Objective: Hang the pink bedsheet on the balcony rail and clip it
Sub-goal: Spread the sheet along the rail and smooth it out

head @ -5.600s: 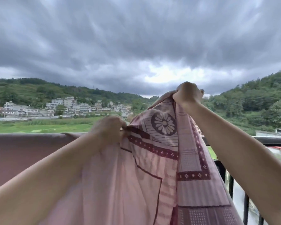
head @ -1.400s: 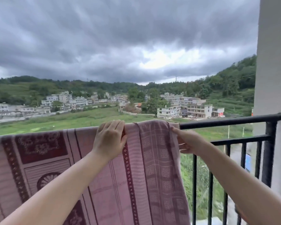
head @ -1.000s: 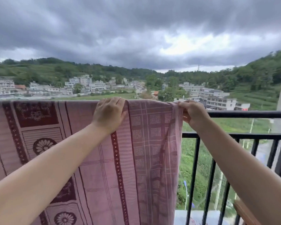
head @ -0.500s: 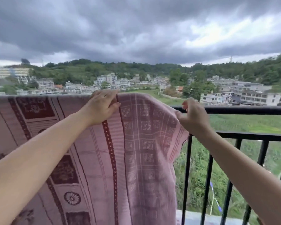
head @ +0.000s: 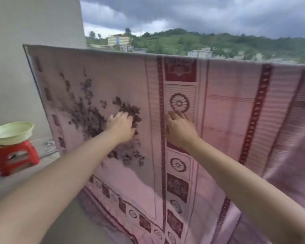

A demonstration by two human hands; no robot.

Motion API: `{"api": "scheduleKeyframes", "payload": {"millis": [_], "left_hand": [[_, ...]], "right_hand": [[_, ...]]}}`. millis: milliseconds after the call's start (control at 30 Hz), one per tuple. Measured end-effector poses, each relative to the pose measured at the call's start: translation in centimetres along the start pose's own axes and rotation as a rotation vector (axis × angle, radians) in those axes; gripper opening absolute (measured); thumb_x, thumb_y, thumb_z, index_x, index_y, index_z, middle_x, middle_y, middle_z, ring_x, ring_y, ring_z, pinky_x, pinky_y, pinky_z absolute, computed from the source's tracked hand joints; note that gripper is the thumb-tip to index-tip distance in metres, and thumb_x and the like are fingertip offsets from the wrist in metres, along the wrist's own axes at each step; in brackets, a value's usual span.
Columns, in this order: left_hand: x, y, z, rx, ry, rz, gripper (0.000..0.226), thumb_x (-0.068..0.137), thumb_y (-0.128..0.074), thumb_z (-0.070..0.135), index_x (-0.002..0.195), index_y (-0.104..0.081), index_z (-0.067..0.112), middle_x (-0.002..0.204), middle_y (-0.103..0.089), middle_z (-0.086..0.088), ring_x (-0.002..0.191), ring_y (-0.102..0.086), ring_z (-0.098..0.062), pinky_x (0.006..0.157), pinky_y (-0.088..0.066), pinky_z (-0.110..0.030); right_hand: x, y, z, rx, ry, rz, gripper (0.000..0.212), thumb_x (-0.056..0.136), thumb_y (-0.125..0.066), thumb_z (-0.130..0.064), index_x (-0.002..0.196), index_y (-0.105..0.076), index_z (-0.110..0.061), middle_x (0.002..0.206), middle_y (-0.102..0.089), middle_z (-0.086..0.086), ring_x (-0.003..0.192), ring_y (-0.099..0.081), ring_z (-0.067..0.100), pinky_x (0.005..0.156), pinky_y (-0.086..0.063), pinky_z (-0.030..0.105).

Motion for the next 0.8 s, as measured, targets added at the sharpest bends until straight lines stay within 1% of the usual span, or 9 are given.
{"api": "scheduleKeyframes", "payload": {"millis": [67,167,267,333,433,533,667,800], "left_hand": [[-1.2,-2.4,-6.1,0.032,0.071,-0.103,0.047,0.09,-0.042,0.037,0.128,-0.042,0.009,0.138,-0.04,-0.013,0.13,-0.033,-0.029,0.103,-0.032,-0.042],[-2.8,-5.5,-15.5,0.02,0.172,-0.236,0.045,0.091,-0.039,0.038,0.126,-0.042,0.009,0.133,-0.043,-0.015,0.124,-0.038,-0.035,0.099,-0.038,-0.044],[-4.1,-7.1,-24.2,0.054,0.244,-0.299,0.042,0.091,-0.039,0.034,0.122,-0.046,0.008,0.128,-0.05,-0.018,0.119,-0.046,-0.036,0.095,-0.043,-0.043],[-4.2,-7.6,-29.6,0.081,0.268,-0.306,0.041,0.09,-0.04,0.033,0.121,-0.047,0.007,0.127,-0.051,-0.017,0.119,-0.046,-0.035,0.095,-0.042,-0.043],[-3.5,-8.7,-36.4,0.106,0.301,-0.298,0.039,0.09,-0.04,0.034,0.119,-0.05,0.01,0.126,-0.052,-0.015,0.119,-0.045,-0.035,0.096,-0.041,-0.044],[-1.3,-10.1,-44.0,0.114,0.344,-0.282,0.04,0.089,-0.041,0.034,0.12,-0.048,0.01,0.126,-0.051,-0.015,0.12,-0.044,-0.035,0.098,-0.04,-0.044],[3.5,-12.1,-54.3,0.123,0.386,-0.252,0.04,0.09,-0.039,0.035,0.119,-0.048,0.01,0.127,-0.05,-0.013,0.12,-0.044,-0.033,0.096,-0.039,-0.042],[10.4,-13.2,-65.3,0.15,0.421,-0.244,0.042,0.09,-0.04,0.037,0.121,-0.046,0.009,0.129,-0.048,-0.014,0.121,-0.043,-0.033,0.097,-0.038,-0.041]], "right_hand": [[3.4,-3.8,-4.7,0.04,0.031,-0.072,0.046,0.086,-0.047,-0.022,0.13,-0.04,-0.009,0.14,-0.038,0.011,0.131,-0.029,0.028,0.105,-0.026,0.04],[8.3,-8.1,-12.2,0.116,0.035,-0.112,0.043,0.083,-0.048,-0.02,0.125,-0.045,-0.009,0.134,-0.045,0.01,0.127,-0.035,0.027,0.102,-0.03,0.037],[13.1,-11.3,-19.7,0.13,0.054,-0.186,0.039,0.084,-0.049,-0.02,0.121,-0.047,-0.008,0.128,-0.048,0.013,0.123,-0.038,0.029,0.099,-0.033,0.04],[16.5,-12.9,-24.2,0.152,0.066,-0.204,0.038,0.085,-0.048,-0.02,0.121,-0.047,-0.01,0.126,-0.049,0.012,0.12,-0.039,0.03,0.099,-0.034,0.042],[21.4,-15.4,-29.2,0.147,0.097,-0.201,0.037,0.086,-0.045,-0.017,0.123,-0.048,-0.011,0.127,-0.049,0.01,0.121,-0.039,0.029,0.1,-0.033,0.043],[28.1,-17.9,-34.2,0.124,0.14,-0.172,0.034,0.085,-0.045,-0.015,0.118,-0.051,-0.009,0.123,-0.051,0.011,0.119,-0.04,0.028,0.099,-0.034,0.041],[38.0,-21.5,-40.2,0.128,0.169,-0.145,0.031,0.083,-0.047,-0.015,0.113,-0.052,-0.008,0.12,-0.052,0.011,0.118,-0.041,0.029,0.097,-0.035,0.04],[49.9,-24.6,-45.7,0.128,0.196,-0.118,0.026,0.085,-0.047,-0.018,0.107,-0.054,-0.008,0.114,-0.054,0.011,0.114,-0.045,0.03,0.094,-0.037,0.039]]}}
Point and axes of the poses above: each hand's wrist, its own x-axis towards the middle knuckle, its own y-axis out of the back of the hand, z = x × y, the point moved 6 cm from there along x, towards the middle knuckle
